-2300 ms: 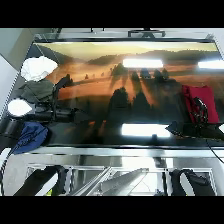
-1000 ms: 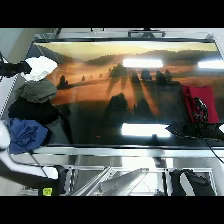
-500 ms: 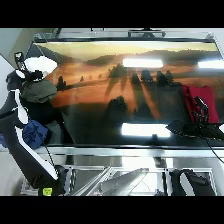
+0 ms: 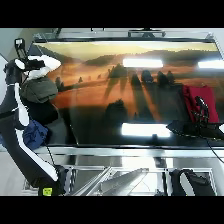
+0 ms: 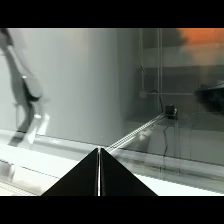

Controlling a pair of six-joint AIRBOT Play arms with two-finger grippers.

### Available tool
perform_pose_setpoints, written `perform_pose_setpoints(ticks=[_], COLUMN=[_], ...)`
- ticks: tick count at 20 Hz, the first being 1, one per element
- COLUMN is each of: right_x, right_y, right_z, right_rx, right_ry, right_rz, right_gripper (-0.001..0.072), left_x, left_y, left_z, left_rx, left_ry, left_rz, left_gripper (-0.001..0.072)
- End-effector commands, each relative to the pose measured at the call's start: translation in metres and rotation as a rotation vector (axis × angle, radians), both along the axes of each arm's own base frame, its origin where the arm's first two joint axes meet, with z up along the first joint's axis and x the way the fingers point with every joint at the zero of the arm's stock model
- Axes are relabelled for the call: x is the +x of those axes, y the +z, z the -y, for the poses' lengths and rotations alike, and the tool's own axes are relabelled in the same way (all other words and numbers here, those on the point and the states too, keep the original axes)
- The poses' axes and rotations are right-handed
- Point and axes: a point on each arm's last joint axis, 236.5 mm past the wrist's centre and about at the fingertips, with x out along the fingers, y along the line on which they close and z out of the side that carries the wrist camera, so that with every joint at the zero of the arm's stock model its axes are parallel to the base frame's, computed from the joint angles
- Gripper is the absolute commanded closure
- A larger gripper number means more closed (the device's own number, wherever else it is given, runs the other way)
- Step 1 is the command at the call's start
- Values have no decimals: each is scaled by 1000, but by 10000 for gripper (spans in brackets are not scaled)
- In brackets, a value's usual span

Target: Fold the shirts.

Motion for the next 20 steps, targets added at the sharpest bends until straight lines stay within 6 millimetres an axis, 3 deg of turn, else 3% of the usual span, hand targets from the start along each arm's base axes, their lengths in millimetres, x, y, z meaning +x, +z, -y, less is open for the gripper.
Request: perform_pose_setpoints(ticks=[1, 3, 5, 7, 9, 12, 15, 16, 17, 19, 20], right_x=[0, 1, 1, 1, 1, 1, 1, 1, 1, 8, 16], right_y=[0, 0, 0, 0, 0, 0, 0, 0, 1, 9, 16], right_z=[0, 0, 0, 0, 0, 0, 0, 0, -1, -8, -14], right_rx=[0, -1, -1, -1, -1, -1, -8, -11, -10, 18, 49], right_ry=[1, -2, -2, -1, -1, -1, 16, 24, 37, 63, 66], right_rz=[0, 3, 3, 2, 2, 2, 14, 20, 31, 86, 130], right_gripper=[690, 690, 690, 690, 690, 690, 671, 499, 297, 263, 261], left_x=[-24, -49, -90, -139, -183, -242, -291, -297, -299, -295, -290], left_y=[34, 78, 121, 136, 126, 85, 45, 39, 37, 42, 48], left_z=[94, 179, 257, 319, 371, 441, 487, 496, 500, 499, 494], left_rx=[-128, -296, -428, -475, -492, -530, -527, -525, -524, -522, -525], left_ry=[-216, -410, -603, -773, -885, -983, -1053, -1058, -1061, -1062, -1055], left_rz=[-52, -44, -70, -166, -307, -507, -642, -651, -651, -636, -626], left_gripper=[685, 685, 685, 686, 691, 691, 693, 693, 650, 72, -6])
